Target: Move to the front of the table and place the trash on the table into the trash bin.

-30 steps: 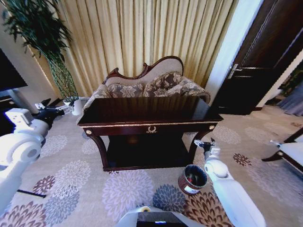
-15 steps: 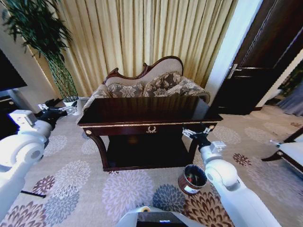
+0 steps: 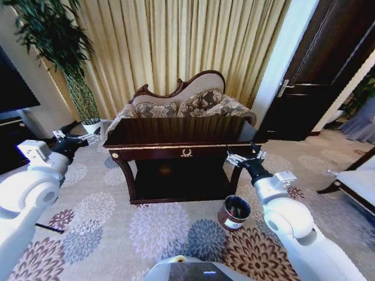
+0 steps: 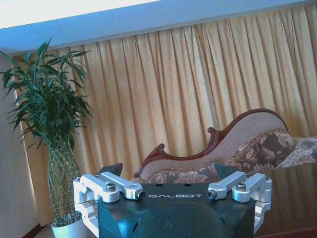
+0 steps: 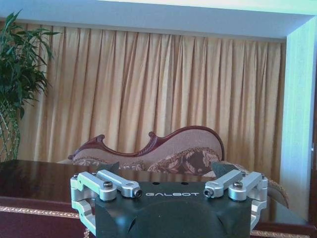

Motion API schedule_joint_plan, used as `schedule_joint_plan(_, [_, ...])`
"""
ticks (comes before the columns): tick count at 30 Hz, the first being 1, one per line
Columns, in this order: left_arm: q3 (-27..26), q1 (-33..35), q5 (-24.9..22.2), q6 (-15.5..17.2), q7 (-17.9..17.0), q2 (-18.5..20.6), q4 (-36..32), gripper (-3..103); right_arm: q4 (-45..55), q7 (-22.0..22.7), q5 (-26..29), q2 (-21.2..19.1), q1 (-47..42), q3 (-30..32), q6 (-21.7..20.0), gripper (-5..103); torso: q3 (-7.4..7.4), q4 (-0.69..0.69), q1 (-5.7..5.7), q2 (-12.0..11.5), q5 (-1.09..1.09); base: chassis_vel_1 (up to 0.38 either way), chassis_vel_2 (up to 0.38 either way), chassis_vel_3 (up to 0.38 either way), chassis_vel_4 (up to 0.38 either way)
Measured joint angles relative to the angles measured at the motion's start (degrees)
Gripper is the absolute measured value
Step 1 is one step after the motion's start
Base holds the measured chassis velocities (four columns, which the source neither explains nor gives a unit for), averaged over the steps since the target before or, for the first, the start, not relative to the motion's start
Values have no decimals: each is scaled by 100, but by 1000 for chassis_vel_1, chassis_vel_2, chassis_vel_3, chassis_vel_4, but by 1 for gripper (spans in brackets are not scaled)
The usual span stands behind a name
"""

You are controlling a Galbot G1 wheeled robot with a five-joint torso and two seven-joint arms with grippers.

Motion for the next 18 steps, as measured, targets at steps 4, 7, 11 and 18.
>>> schedule_joint_plan(4, [-110, 60, -3, -3, 21, 34, -17, 100, 1, -4, -21, 13, -35, -2, 0, 100, 2, 0, 3, -2, 0, 75, -103, -93, 93])
schedule_joint_plan(7, [-157, 92, -8, -5, 29, 35, -37, 100, 1, -11, -33, 25, -46, -2, 4, 100, 1, 0, 3, -2, 0, 117, -130, -106, 144])
schedule_joint_plan(11, [-222, 158, -10, -11, 36, 10, -89, 100, 6, -22, -65, 44, -76, -2, 24, 100, 0, 3, 1, -1, 1, 171, -170, -137, 191])
schedule_joint_plan(18, [-259, 192, -10, -24, 36, -12, -134, 100, 19, -37, -91, 53, -112, 9, 60, 100, 0, -1, 0, 0, 0, 181, -175, -188, 161])
